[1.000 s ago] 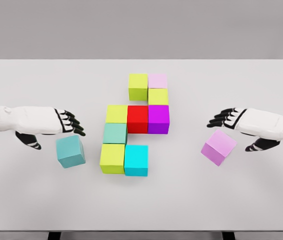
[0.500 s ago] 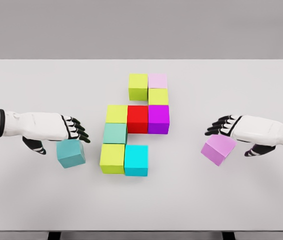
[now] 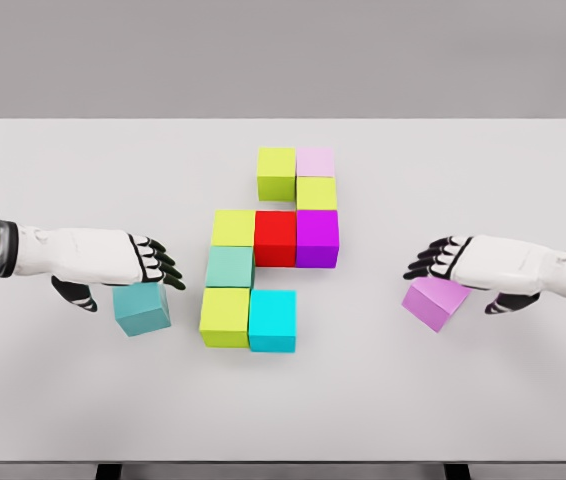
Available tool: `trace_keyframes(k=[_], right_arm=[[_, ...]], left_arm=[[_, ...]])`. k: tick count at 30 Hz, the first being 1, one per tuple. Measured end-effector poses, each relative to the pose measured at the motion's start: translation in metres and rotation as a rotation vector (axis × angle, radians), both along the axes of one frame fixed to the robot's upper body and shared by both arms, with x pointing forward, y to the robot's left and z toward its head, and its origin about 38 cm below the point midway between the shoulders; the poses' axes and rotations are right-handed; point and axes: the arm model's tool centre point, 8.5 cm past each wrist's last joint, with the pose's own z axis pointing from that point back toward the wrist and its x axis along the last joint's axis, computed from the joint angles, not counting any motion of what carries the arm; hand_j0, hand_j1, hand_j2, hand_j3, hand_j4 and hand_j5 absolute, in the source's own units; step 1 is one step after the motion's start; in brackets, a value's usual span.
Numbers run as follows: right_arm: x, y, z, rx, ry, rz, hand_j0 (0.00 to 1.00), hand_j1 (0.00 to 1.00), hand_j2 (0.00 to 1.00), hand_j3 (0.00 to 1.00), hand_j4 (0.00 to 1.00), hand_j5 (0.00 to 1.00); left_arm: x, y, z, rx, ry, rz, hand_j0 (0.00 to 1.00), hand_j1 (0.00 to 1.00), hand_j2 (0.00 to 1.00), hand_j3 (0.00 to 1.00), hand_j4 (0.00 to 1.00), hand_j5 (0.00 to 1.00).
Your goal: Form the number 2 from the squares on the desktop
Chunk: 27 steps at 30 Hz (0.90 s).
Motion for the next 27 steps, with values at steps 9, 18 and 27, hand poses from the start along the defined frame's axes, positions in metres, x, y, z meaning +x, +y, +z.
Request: trace_keyframes(k=[9,18,27], right_arm=[[0.004,0.008,0.003,-0.009,-0.01,0.024,1.0,1.0,1.0,1.0,1.0,1.0],[0.005,0.014,-0.005,-0.03,0.002,0.044,1.0,1.0,1.0,1.0,1.0,1.0],[0.008,0.013,-0.004,-0.037,-0.004,0.041,1.0,1.0,1.0,1.0,1.0,1.0]], left_arm=[[0.0,-0.004,-0.003,0.007,-0.003,-0.009,1.0,1.0,1.0,1.0,1.0,1.0],[-0.001,-0.006,-0.012,0.02,0.004,-0.014,1.0,1.0,1.0,1.0,1.0,1.0],[-0.001,-0.006,-0.014,0.024,0.003,-0.016,0.95,0.95,0.95,0.95,0.95,0.95]])
